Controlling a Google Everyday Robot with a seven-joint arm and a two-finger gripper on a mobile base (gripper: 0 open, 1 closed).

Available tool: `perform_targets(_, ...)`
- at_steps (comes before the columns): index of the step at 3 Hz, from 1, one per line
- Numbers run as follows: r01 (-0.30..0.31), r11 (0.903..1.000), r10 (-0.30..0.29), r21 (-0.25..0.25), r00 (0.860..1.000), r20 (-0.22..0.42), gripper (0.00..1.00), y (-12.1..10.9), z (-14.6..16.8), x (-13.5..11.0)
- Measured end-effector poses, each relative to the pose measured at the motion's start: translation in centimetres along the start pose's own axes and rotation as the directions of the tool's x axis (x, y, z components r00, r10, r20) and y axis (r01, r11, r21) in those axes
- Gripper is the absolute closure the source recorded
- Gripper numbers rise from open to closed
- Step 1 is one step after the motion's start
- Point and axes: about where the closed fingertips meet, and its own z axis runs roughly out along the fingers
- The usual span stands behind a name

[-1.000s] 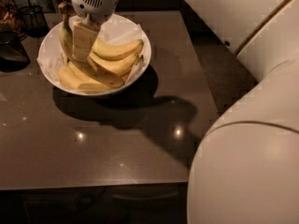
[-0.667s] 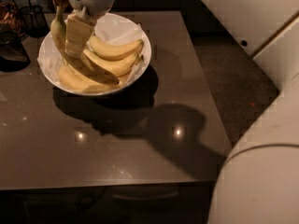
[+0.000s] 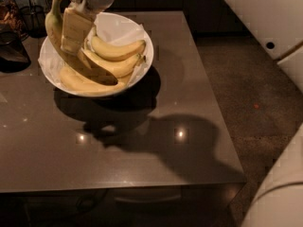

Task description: Pick banana from white bowl

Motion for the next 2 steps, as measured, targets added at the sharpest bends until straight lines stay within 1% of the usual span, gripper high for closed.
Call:
perform_targets(1,-0.029,0.999,0.029,0.034,1.0,-0.012,1.0,1.7,-1.1,0.4)
perform_targets(2,-0.072,0.9935,0.073,0.089,0.997,-0.013,1.0,4.4,-2.8,1.0)
